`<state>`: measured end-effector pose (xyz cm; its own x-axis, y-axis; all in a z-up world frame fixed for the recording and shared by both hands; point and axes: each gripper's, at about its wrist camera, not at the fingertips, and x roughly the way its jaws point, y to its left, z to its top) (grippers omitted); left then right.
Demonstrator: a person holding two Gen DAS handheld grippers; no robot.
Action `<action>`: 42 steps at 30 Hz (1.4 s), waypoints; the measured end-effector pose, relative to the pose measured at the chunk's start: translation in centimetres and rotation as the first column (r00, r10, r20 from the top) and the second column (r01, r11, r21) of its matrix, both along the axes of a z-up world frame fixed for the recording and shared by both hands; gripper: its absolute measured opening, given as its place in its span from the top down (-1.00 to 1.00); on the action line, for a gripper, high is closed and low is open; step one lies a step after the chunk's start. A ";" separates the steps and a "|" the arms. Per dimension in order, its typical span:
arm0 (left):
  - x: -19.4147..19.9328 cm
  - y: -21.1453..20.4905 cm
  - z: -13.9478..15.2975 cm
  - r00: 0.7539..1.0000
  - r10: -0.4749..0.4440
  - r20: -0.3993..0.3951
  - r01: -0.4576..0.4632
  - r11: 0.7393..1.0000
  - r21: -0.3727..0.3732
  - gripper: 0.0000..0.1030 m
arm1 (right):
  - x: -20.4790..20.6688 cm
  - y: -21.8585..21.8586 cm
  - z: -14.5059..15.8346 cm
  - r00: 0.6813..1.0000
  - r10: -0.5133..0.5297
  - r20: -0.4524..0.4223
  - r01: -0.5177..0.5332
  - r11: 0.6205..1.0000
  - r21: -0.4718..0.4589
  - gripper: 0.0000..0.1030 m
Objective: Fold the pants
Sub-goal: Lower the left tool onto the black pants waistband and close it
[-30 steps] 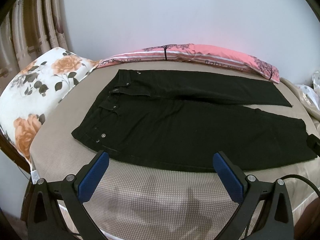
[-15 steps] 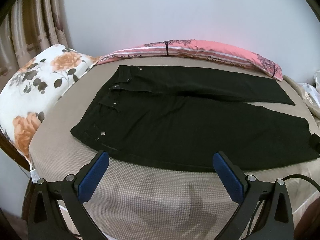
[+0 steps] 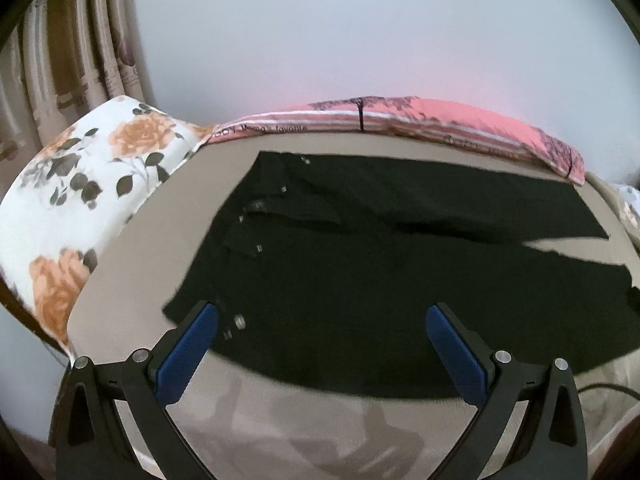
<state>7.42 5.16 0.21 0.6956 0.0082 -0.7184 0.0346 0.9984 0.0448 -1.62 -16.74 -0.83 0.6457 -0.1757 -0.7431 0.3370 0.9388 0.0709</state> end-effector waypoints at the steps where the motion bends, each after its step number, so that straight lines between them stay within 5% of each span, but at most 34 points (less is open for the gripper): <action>1: 0.8 0.7 0.3 1.000 -0.003 0.005 0.003 1.000 -0.006 -1.00 | 0.7 -0.3 0.0 1.000 0.015 0.005 -0.015 1.000 0.012 -1.00; 10: 10.0 8.6 1.1 0.995 0.094 -0.017 -0.094 0.995 -0.026 -0.99 | 8.5 -1.1 -0.5 0.990 0.140 0.035 -0.143 0.982 0.125 -1.00; 14: 14.4 11.2 0.9 0.996 0.067 -0.054 -0.075 0.986 -0.151 -0.99 | 12.4 -0.2 -0.9 0.983 0.183 0.022 -0.184 0.976 0.116 -1.00; 17: 18.4 12.5 0.4 0.997 -0.015 -0.077 -0.008 0.956 -0.294 -0.93 | 15.1 0.2 -1.6 0.978 0.206 0.015 -0.205 0.963 0.174 -1.00; 20: 22.8 13.7 -0.9 0.989 -0.083 -0.126 0.019 0.896 -0.444 -0.60 | 16.9 0.2 -2.4 0.978 0.205 0.028 -0.206 0.950 0.235 -1.00; 24: 28.8 15.5 -3.8 0.973 -0.102 -0.209 -0.029 0.839 -0.543 -0.24 | 18.9 0.6 -4.0 0.979 0.203 0.003 -0.198 0.947 0.254 -1.00; 28: 33.2 16.8 -7.0 0.948 -0.164 -0.275 -0.054 0.764 -0.642 -0.10 | 20.6 0.9 -5.7 0.980 0.196 -0.041 -0.181 0.954 0.241 -1.00; 37: 38.3 17.7 -11.3 0.925 -0.215 -0.314 -0.058 0.735 -0.675 -0.02 | 24.5 1.3 -8.0 0.979 0.189 -0.078 -0.164 0.954 0.252 -1.00; 39: 38.7 17.8 -12.0 0.916 -0.237 -0.323 -0.054 0.726 -0.685 0.20 | 25.2 1.5 -8.3 0.978 0.193 -0.081 -0.167 0.954 0.247 -1.00; 42: 39.1 17.5 -12.5 0.910 -0.268 -0.316 -0.032 0.715 -0.699 0.24 | 26.1 1.6 -8.9 0.976 0.197 -0.091 -0.171 0.957 0.235 -1.00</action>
